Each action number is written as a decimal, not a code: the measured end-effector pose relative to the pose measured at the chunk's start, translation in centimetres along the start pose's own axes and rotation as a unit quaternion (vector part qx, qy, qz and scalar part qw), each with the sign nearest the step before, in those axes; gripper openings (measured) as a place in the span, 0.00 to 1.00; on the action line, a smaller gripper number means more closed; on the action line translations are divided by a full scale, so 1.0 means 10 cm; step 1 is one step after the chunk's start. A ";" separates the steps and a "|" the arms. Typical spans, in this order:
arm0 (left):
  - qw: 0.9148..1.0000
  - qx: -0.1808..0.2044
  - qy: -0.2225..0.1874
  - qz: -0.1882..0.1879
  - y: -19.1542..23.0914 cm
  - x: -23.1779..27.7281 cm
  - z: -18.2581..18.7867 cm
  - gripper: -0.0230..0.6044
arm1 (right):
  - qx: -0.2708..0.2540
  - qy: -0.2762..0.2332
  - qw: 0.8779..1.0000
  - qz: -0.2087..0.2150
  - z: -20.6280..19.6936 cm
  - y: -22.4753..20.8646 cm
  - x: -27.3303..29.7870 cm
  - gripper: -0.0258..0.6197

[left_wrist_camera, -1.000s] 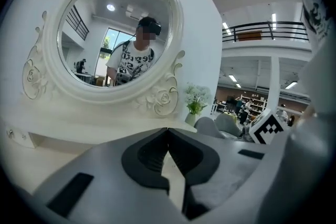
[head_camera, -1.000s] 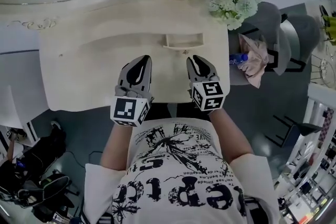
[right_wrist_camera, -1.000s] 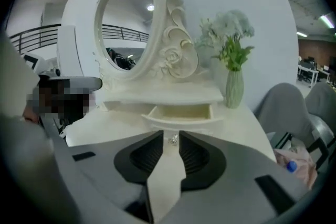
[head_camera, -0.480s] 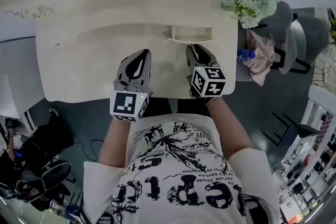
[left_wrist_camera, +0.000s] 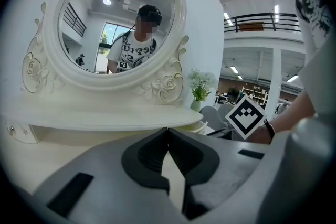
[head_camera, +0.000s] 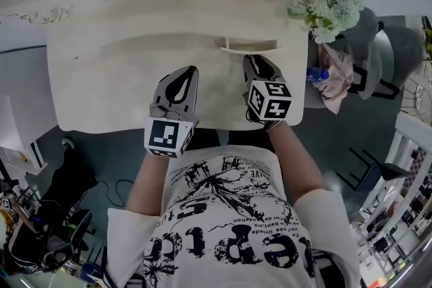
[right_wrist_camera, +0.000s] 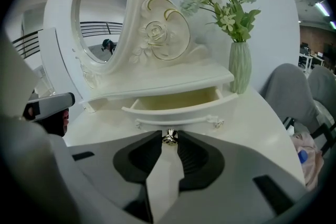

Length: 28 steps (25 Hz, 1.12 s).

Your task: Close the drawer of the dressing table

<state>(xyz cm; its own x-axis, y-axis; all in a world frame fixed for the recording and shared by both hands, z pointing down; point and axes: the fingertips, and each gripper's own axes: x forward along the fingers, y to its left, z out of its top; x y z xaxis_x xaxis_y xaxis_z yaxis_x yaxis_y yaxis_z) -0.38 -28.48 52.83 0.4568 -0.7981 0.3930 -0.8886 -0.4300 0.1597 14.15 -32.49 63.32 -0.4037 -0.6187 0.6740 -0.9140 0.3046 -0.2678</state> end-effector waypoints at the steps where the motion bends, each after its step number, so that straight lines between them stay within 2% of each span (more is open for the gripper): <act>1: 1.000 0.000 0.000 0.000 0.01 0.01 0.01 0.07 | 0.000 0.000 1.000 -0.001 0.02 0.00 0.02 0.20; 17: 1.000 -0.008 0.015 0.021 0.18 0.05 -0.06 0.07 | -0.005 -0.016 1.000 -0.001 0.37 -0.08 0.31 0.20; 28: 0.999 -0.009 0.016 0.046 0.39 -0.01 -0.04 0.07 | -0.013 -0.037 0.999 0.020 0.40 -0.06 0.32 0.21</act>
<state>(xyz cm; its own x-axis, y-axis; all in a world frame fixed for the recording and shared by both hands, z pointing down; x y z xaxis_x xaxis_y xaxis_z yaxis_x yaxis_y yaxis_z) -3.89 -29.90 53.77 0.3727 -0.8197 0.4349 -0.9272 -0.3484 0.1378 13.25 -37.49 62.89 -0.4432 -0.6568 0.6101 -0.8959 0.3486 -0.2756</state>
